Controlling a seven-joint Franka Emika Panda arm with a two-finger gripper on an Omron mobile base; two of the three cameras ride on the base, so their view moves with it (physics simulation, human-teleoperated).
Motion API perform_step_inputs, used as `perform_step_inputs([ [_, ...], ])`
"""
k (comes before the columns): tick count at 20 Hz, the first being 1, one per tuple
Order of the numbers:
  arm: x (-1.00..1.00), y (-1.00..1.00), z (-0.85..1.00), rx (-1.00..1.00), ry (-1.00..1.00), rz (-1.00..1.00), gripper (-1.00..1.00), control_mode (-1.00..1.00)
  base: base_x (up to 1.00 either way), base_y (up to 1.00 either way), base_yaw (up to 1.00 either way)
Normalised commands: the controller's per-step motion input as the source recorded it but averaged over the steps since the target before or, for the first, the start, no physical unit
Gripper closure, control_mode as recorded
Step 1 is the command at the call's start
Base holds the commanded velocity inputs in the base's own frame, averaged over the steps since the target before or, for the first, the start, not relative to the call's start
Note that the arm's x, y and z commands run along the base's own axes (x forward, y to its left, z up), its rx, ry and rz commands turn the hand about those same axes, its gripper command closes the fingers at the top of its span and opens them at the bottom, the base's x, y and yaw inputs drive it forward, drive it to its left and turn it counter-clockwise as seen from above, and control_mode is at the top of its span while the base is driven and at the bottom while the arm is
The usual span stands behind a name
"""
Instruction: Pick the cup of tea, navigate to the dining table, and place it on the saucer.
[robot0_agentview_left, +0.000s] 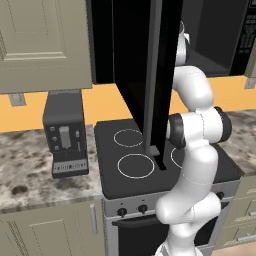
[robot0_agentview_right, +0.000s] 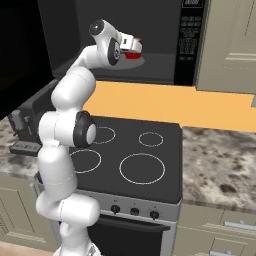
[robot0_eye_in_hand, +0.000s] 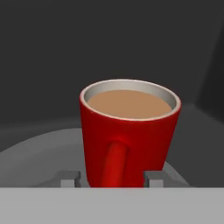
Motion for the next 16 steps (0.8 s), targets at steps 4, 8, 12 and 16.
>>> perform_step_inputs([
  [4, -0.01, 0.00, 0.00, 0.01, 0.00, 0.00, 1.00, -1.00, 0.00, 0.00, 0.00],
  [8, -0.01, 0.00, 0.00, 0.01, 0.00, 0.00, 1.00, -1.00, 0.00, 0.00, 0.00],
  [12, -0.06, 0.00, 0.00, 0.00, 0.00, 0.00, 1.00, -1.00, 0.00, 0.00, 0.00],
  [16, -0.81, 0.00, 0.07, 0.05, -0.09, 0.00, 1.00, -1.00, 0.00, 0.00, 0.00],
])
